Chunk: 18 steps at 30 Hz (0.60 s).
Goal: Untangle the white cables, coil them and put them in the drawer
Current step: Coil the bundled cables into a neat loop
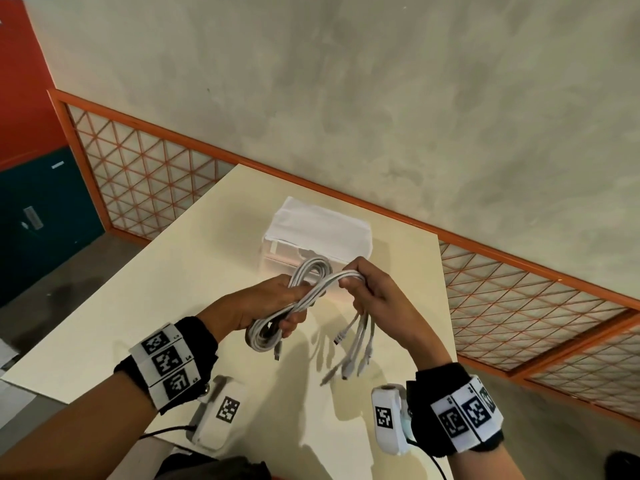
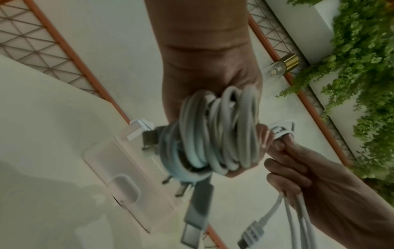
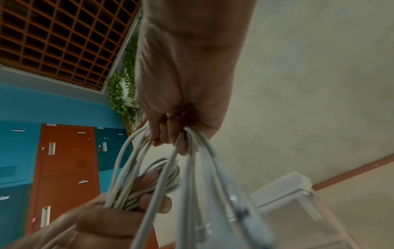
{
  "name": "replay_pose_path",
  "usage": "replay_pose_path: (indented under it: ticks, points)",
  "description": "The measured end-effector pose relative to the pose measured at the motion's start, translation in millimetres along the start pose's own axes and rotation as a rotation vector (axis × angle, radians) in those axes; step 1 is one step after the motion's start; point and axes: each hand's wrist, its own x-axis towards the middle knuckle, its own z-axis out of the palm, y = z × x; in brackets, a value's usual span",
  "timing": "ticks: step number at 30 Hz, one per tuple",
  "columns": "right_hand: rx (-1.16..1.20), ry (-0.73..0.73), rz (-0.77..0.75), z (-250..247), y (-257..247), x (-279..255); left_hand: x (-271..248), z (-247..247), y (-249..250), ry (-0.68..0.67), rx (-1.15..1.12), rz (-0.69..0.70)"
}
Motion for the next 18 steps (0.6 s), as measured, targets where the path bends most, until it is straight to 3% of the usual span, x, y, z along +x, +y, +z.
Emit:
replay_pose_path:
  ticks: [7,10,18]
  points:
    - [0.087,-0.054,-0.015,0,-21,-1,-1,4,-2,-0.055,-0.142,-0.001]
    - [0.026,0.003,-0.008,4,-24,1,0,2,-2,-0.092,-0.268,-0.012]
    - [-0.179,0.116,-0.055,22,-24,11,-3,10,-2,0.098,0.136,0.008]
